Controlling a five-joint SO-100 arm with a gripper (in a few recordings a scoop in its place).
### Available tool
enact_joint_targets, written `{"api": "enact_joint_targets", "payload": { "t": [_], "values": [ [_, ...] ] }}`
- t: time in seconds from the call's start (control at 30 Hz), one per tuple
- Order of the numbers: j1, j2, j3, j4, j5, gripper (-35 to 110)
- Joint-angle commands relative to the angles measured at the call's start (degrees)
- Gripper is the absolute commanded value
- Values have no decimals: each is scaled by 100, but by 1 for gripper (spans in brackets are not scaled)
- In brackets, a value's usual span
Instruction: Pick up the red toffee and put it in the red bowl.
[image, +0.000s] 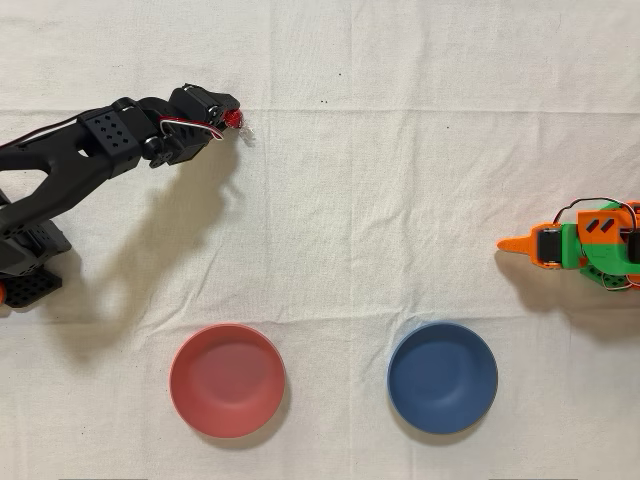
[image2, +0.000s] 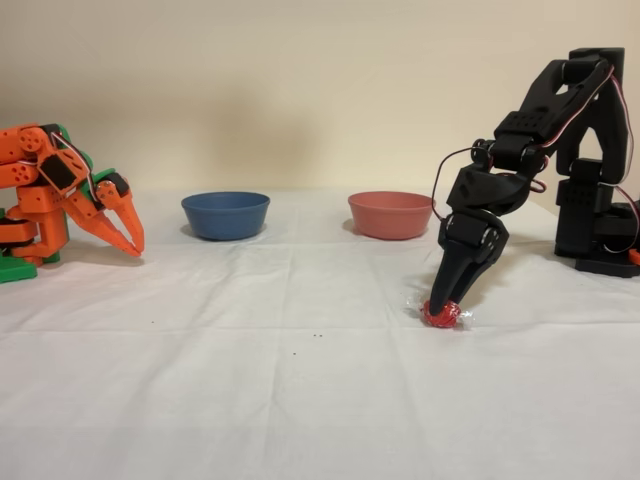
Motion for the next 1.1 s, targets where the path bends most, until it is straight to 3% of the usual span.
{"api": "enact_joint_targets", "payload": {
  "t": [0.0,0.63,1.07],
  "values": [
    [-70,299,18,0,-88,7],
    [316,2241,677,1037,-193,7],
    [1292,3375,439,2048,-615,7]
  ]
}}
